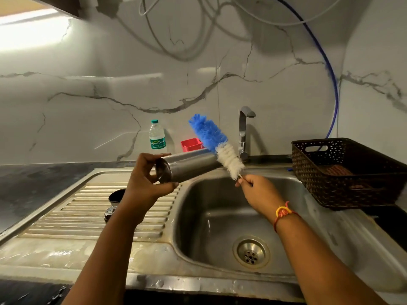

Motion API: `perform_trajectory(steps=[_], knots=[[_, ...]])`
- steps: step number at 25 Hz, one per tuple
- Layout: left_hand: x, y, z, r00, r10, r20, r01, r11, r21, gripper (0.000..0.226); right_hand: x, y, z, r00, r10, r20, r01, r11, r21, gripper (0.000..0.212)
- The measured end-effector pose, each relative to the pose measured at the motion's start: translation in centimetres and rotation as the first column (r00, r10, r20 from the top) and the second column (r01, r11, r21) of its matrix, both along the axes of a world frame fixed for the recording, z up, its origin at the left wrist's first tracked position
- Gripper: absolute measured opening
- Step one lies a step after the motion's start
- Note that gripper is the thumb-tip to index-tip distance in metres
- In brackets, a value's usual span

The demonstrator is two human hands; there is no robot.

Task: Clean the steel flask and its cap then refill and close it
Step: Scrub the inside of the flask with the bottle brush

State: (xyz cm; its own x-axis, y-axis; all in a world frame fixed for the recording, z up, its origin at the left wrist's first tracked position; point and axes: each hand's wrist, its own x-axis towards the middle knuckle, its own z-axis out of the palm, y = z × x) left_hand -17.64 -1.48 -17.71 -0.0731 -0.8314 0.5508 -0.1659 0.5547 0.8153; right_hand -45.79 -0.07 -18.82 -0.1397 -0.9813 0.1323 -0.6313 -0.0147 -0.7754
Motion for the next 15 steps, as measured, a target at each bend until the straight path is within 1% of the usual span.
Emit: perform_trajectory(steps=[1,2,3,5,7,8,9,10,11,12,14,15], knots=[[0.0,0.0,-0.1,1.0,0.012,0.004,-0.012,1.0,0.007,0.068,-0.1,-0.1,-0.1,1.0,0.001,-0.009,-0.001,1.0,0.012,0.026],[0.3,-0.1,0.0,0.999,0.042,-0.025,-0.042,0.999,0.011,0.066,-0.3,-0.1,-0.2,1.0,0.009,-0.027,-0.008,1.0,0.029,0.026],[0.7,-0.2,0.0,0.993,0.076,-0.089,-0.075,0.997,0.019,0.064,-0.7,-0.1,-0.2,0.999,0.011,-0.039,-0.01,0.999,0.04,0.026],[1.6,-0.5,-0.1,0.958,0.108,-0.267,-0.102,0.994,0.037,0.06,-1.2,-0.1,0.0,0.999,-0.025,-0.027,0.026,0.999,0.023,0.026],[2.0,-0.8,-0.2,0.884,0.132,-0.448,-0.099,0.99,0.097,0.057,-1.4,-0.2,0.1,0.996,-0.084,0.006,0.084,0.996,0.0,0.026],[2.0,-0.9,-0.2,0.842,0.135,-0.522,-0.076,0.988,0.132,0.055,-1.4,-0.2,0.1,0.991,-0.108,0.078,0.107,0.994,0.007,0.026],[2.0,-1.1,-0.2,0.801,0.129,-0.584,-0.04,0.986,0.163,0.052,-1.3,-0.1,0.1,0.972,-0.12,0.204,0.114,0.993,0.041,0.027],[2.0,-1.2,-0.1,0.761,0.117,-0.638,0.001,0.983,0.181,0.049,-1.0,0.2,0.2,0.926,-0.127,0.356,0.094,0.99,0.108,0.027],[2.1,-1.5,-0.1,0.722,0.105,-0.684,0.036,0.981,0.189,0.046,-0.7,0.5,0.3,0.855,-0.131,0.501,0.041,0.982,0.186,0.027],[2.1,-1.6,-0.1,0.682,0.103,-0.724,0.059,0.979,0.196,0.042,-0.5,0.9,0.5,0.782,-0.132,0.609,-0.03,0.968,0.247,0.028],[1.9,-1.8,0.0,0.612,0.121,-0.782,0.077,0.974,0.211,0.042,-0.2,1.2,0.7,0.686,-0.112,0.719,-0.159,0.941,0.298,0.029],[1.7,-1.8,0.0,0.576,0.136,-0.806,0.085,0.971,0.224,0.048,0.0,1.4,0.8,0.655,-0.092,0.75,-0.216,0.928,0.303,0.03]])
